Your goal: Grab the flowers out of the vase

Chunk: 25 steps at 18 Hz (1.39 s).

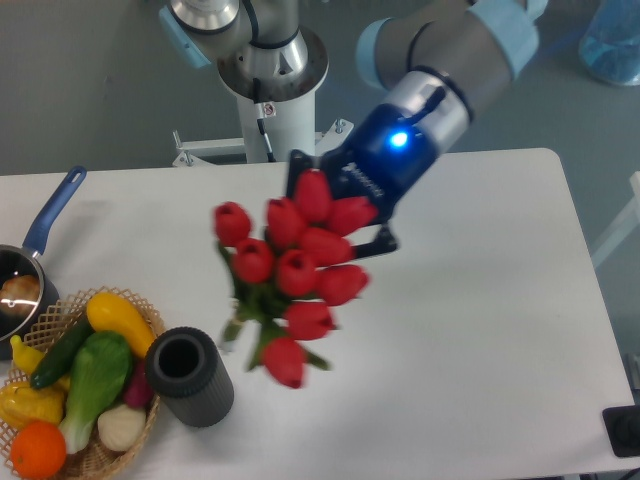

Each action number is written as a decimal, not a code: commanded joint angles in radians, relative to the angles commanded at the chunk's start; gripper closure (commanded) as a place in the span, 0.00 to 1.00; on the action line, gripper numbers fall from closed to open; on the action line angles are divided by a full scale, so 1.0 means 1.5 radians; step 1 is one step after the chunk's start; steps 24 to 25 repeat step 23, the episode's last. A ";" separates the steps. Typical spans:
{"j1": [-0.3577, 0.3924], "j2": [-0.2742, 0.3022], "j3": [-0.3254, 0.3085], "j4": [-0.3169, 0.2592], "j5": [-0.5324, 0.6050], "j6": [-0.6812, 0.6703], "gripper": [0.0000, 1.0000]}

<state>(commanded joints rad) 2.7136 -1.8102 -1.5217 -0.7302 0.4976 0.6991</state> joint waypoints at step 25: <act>0.055 -0.049 -0.031 -0.109 0.592 0.460 1.00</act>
